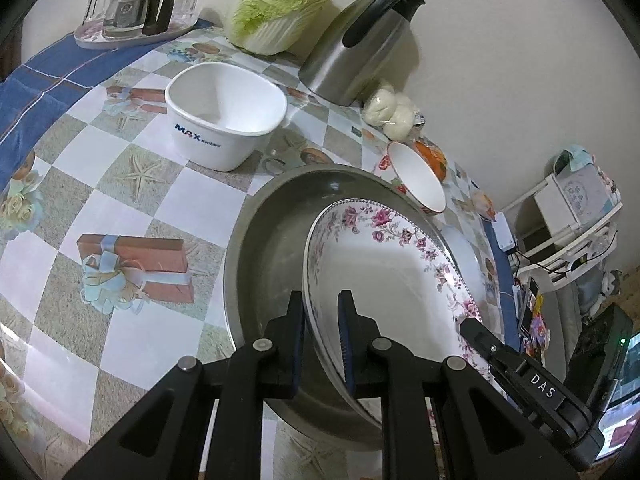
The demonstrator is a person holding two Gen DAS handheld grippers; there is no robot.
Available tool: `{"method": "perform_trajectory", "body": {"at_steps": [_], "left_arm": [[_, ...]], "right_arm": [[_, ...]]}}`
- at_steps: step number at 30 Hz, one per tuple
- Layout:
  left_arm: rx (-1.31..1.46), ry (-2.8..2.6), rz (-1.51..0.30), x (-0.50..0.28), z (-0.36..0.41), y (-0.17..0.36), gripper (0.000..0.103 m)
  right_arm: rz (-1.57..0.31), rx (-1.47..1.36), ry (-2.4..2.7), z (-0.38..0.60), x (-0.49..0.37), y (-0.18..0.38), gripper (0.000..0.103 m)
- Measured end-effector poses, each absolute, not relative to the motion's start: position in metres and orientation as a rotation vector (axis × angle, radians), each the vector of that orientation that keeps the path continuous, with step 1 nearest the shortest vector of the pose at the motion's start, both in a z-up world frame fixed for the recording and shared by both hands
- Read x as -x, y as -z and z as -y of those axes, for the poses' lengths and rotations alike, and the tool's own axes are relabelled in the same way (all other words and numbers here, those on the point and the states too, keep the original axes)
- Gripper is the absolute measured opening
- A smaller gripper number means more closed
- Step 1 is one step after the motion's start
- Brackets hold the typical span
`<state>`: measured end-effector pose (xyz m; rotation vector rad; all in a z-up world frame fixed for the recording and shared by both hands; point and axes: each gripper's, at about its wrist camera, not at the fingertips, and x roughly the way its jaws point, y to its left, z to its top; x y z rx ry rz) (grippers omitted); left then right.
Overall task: Organize plates and bowls
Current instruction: 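Lower the floral plate into the steel tray with both tools, then open both tools and release the floral plate rim inside the tray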
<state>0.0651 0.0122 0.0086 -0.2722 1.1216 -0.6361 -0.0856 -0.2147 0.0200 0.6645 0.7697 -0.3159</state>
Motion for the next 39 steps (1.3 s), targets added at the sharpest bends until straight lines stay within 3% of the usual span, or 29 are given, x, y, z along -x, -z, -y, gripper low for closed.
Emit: {"method": "perform_trajectory", "body": {"at_steps": [39], "left_arm": [[0.182,0.560,-1.147,-0.074,0.000,0.009,0.016]], "right_arm": [[-0.830,-0.608,0.329,0.216,0.062,-0.005,0.015]]}}
